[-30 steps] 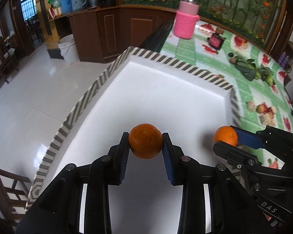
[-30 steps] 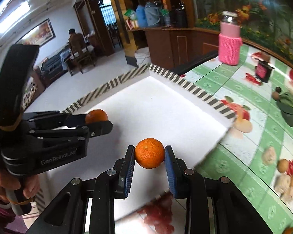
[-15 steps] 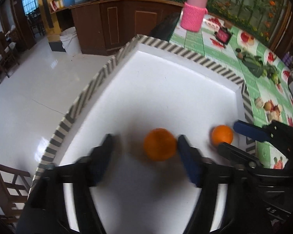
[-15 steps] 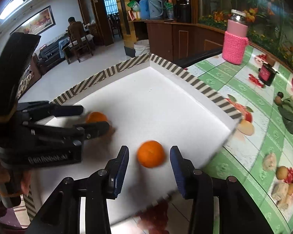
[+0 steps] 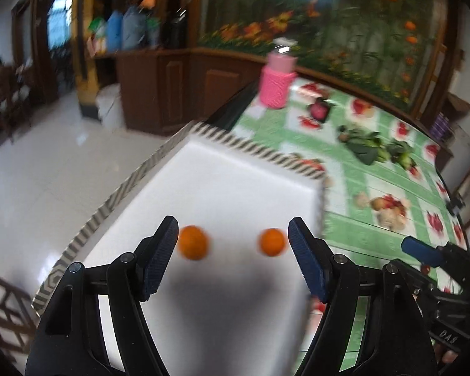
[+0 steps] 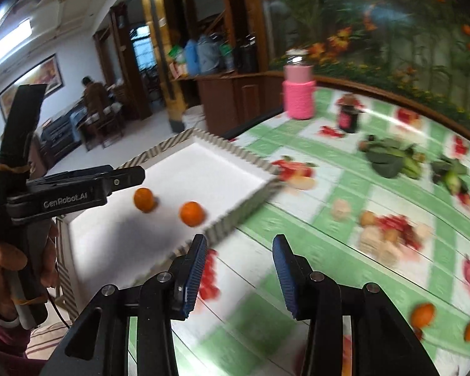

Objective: Organize fruits
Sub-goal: 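Lift both open tools out of the tray back over the tablecloth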

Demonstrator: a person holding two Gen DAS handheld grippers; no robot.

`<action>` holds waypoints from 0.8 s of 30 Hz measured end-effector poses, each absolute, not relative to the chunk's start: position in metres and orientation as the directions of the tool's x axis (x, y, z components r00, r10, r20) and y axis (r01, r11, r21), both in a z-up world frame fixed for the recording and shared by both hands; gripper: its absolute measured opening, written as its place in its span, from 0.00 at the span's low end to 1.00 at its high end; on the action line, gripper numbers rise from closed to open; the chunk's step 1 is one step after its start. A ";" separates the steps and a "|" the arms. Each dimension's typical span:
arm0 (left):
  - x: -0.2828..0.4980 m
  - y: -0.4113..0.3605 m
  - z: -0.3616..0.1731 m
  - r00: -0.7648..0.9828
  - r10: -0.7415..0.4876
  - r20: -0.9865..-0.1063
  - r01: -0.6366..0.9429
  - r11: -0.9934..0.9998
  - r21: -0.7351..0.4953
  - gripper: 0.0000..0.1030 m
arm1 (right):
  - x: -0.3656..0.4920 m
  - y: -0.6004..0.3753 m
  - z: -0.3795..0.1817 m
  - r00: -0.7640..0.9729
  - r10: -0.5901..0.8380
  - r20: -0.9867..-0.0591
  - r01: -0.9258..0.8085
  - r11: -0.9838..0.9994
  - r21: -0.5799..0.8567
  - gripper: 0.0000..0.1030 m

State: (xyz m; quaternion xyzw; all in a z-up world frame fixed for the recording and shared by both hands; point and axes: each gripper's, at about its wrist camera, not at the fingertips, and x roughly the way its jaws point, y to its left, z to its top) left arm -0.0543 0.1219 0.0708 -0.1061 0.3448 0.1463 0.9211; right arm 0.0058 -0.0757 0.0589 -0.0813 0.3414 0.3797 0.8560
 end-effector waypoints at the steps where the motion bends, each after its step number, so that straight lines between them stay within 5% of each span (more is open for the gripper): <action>1: -0.054 0.112 0.072 0.729 0.207 -0.653 -0.332 0.941 -0.073 0.71 | 0.006 -0.085 0.059 0.489 0.591 -0.642 -0.694 0.710 0.124 0.41; 24: -0.020 -0.010 0.050 0.754 0.130 -0.644 -0.160 0.987 0.013 0.71 | 0.008 -0.225 0.045 0.626 0.439 -0.644 -0.436 0.882 0.178 0.41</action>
